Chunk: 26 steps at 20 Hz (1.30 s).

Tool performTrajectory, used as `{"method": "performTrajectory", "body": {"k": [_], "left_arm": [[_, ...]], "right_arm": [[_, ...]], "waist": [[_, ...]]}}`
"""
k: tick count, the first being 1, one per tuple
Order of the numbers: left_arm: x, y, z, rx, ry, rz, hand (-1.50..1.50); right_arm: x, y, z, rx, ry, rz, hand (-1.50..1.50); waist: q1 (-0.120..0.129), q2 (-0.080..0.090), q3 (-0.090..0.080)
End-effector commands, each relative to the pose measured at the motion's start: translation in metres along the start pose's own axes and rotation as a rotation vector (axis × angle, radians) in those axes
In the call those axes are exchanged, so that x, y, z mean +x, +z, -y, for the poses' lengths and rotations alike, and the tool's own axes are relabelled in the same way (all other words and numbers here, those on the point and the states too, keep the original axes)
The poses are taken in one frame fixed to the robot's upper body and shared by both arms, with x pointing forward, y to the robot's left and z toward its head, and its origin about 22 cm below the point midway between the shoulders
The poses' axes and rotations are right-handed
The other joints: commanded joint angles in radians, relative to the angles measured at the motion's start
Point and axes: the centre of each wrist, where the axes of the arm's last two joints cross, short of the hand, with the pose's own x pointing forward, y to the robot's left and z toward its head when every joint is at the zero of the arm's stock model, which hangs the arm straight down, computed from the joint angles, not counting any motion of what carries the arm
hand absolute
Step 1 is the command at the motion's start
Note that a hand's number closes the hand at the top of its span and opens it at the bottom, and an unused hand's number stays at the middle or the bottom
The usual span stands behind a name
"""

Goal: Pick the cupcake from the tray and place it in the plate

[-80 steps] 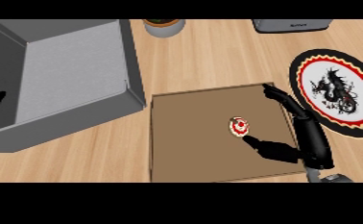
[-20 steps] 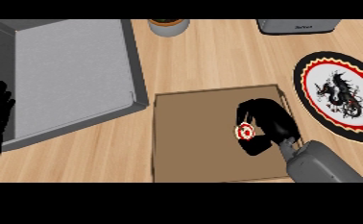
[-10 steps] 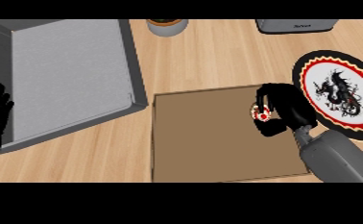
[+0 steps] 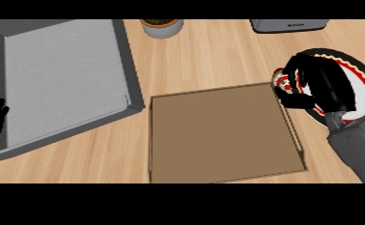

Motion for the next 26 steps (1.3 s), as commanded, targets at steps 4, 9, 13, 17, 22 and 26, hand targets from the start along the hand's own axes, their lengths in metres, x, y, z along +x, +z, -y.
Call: {"method": "performTrajectory", "body": {"k": [4,9,13,17,22,26], "left_arm": [[-0.024,0.011,0.063,-0.219,0.148,-0.127,0.00],[-0.019,0.012,0.071,-0.226,0.138,-0.109,0.00],[-0.015,0.014,0.079,-0.251,0.156,-0.100,0.00],[-0.010,0.017,0.083,-0.263,0.162,-0.091,0.00],[-0.012,0.012,0.080,-0.266,0.144,-0.084,0.00],[-0.004,0.009,0.082,-0.271,0.147,-0.072,0.00]], "right_arm": [[-0.018,-0.004,0.031,-0.209,-0.023,-0.110,1.50],[-0.050,-0.005,0.051,-0.239,-0.031,-0.223,1.50],[-0.067,-0.005,0.054,-0.223,-0.014,-0.270,1.50],[-0.094,-0.002,0.049,-0.198,0.006,-0.323,1.50],[-0.128,0.001,0.060,-0.141,0.042,-0.392,1.50],[-0.153,0.009,0.046,-0.012,0.022,-0.438,1.50]], "waist": [[-0.013,0.024,-0.038],[-0.011,0.031,-0.037],[0.004,0.035,-0.037],[0.028,0.041,-0.035],[0.037,0.043,-0.035],[0.056,0.052,-0.033]]}}
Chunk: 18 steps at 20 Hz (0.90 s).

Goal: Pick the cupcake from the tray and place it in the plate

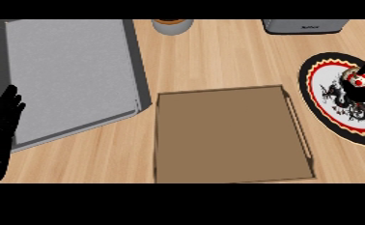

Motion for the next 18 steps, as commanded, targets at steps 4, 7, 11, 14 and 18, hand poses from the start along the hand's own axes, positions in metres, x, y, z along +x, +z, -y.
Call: {"method": "performTrajectory", "body": {"k": [4,7,11,14,18], "left_arm": [[-0.011,-0.004,0.067,-0.199,0.127,-0.096,0.00],[-0.014,0.002,0.067,-0.222,0.131,-0.087,0.00],[-0.023,0.008,0.080,-0.222,0.138,-0.122,0.00],[-0.016,0.002,0.073,-0.211,0.126,-0.112,0.00],[-0.026,0.008,0.072,-0.190,0.132,-0.137,0.00]], "right_arm": [[-0.031,-0.003,-0.014,0.258,-0.039,-0.066,1.50],[-0.059,0.006,-0.029,0.341,-0.001,-0.114,-1.50],[-0.067,0.000,-0.019,0.383,-0.037,-0.029,-1.50],[-0.064,-0.011,-0.006,0.337,-0.172,0.075,-1.50],[-0.052,-0.019,-0.009,0.190,-0.491,0.182,-1.50]], "waist": [[-0.003,0.029,-0.031],[0.014,0.031,-0.029],[0.002,0.027,-0.030],[0.001,0.023,-0.028],[-0.028,0.019,-0.028]]}}
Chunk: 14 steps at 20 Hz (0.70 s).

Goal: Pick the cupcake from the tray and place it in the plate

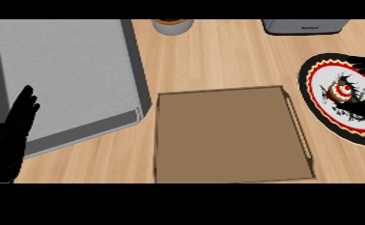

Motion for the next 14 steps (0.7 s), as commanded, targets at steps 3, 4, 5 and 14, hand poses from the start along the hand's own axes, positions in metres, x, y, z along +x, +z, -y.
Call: {"method": "performTrajectory", "body": {"k": [3,4,5,14], "left_arm": [[-0.022,-0.002,0.048,-0.140,0.130,-0.095,0.00],[-0.018,0.002,0.049,-0.149,0.122,-0.091,0.00],[-0.029,-0.003,0.050,-0.128,0.114,-0.110,0.00],[-0.020,-0.008,0.063,-0.161,0.113,-0.086,0.00]], "right_arm": [[-0.013,0.000,0.015,-0.166,-0.405,0.143,-1.50],[-0.013,-0.001,0.025,-0.190,-0.461,0.149,-1.50],[-0.019,0.003,0.032,-0.179,-0.475,0.138,-1.50],[-0.064,0.030,0.027,-0.102,-0.609,0.182,-1.50]], "waist": [[-0.032,0.024,-0.026],[-0.027,0.019,-0.027],[-0.033,0.022,-0.029],[-0.013,0.025,-0.028]]}}
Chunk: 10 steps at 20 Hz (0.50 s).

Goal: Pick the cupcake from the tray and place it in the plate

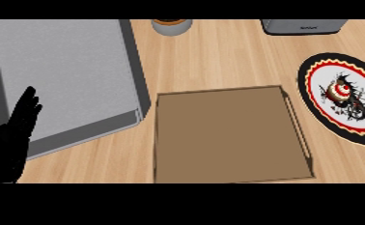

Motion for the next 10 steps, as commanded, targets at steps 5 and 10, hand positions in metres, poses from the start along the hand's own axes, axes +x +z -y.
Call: {"method": "performTrajectory", "body": {"k": [5,10], "left_arm": [[-0.013,-0.011,0.068,-0.171,0.110,-0.078,0.00],[-0.025,-0.008,0.069,-0.176,0.121,-0.082,0.00]], "right_arm": [[-0.015,0.015,0.013,0.012,-0.055,0.062,-1.50],[-0.020,0.019,0.018,-0.006,-0.025,0.043,-1.50]], "waist": [[0.003,0.031,-0.027],[0.012,0.028,-0.029]]}}
